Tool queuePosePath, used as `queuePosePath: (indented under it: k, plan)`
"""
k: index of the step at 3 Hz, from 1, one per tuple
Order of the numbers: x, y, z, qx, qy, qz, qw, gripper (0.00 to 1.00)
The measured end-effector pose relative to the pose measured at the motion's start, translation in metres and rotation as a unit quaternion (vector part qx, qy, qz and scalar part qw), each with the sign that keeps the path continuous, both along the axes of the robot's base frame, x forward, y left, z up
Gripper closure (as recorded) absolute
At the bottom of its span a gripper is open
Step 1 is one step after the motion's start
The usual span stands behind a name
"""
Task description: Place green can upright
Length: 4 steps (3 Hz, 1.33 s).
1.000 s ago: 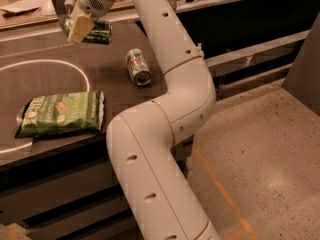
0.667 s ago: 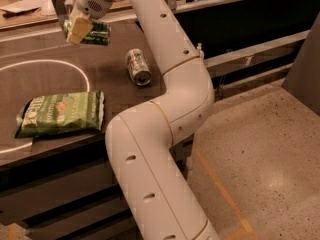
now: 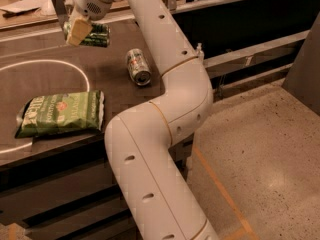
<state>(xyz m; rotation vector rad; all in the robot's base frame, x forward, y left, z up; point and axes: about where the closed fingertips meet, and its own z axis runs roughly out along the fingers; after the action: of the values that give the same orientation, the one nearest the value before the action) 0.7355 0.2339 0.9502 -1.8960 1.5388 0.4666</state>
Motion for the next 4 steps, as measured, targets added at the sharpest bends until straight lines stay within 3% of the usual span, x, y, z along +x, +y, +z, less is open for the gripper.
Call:
queuePosePath:
  k: [4]
  plan:
    - [-0.0078,0.0018,-0.015,0.0,0.03,0.0,0.9996,1.0]
